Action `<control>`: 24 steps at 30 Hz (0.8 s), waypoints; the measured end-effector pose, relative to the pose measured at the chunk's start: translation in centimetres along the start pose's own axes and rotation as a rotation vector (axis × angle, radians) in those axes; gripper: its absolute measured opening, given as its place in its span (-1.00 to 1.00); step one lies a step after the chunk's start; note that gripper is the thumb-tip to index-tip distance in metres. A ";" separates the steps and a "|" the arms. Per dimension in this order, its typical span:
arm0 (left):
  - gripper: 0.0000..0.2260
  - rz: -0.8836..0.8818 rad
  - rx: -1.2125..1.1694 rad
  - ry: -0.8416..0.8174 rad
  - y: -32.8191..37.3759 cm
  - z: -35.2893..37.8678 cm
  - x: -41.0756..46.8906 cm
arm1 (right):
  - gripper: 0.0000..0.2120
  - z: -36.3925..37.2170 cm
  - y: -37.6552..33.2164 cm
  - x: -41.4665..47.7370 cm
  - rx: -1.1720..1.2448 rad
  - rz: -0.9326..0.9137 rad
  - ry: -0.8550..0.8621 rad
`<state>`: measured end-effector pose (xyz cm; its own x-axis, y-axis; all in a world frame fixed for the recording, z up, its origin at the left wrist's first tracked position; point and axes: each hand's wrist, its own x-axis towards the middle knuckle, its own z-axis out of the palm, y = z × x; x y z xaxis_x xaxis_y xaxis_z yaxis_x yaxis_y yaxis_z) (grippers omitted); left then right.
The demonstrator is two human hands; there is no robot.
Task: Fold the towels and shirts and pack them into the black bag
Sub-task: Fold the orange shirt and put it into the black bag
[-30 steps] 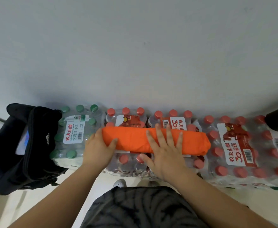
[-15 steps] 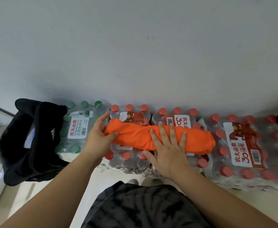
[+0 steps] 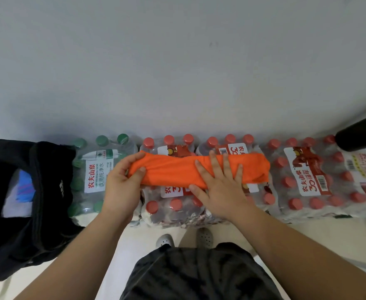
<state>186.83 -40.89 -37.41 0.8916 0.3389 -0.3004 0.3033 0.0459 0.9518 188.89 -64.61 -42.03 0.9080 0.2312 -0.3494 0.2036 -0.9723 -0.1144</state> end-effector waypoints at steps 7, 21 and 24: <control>-0.64 0.184 0.134 -0.102 3.9 3.7 -1.7 | -0.18 -0.3 3.9 -2.4 0.050 0.150 0.170; -0.58 0.416 0.852 -0.270 2.3 23.6 -5.2 | -0.52 -3.2 14.4 -4.5 1.771 0.070 0.091; -0.53 0.384 0.969 -0.308 1.7 25.8 -6.0 | -0.65 -4.2 15.3 -4.1 1.812 0.041 0.028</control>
<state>190.63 -67.08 -35.56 0.9886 -0.0843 -0.1245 0.0021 -0.8200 0.5724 189.83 -80.53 -38.41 0.9106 0.1919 -0.3659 -0.4070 0.2635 -0.8746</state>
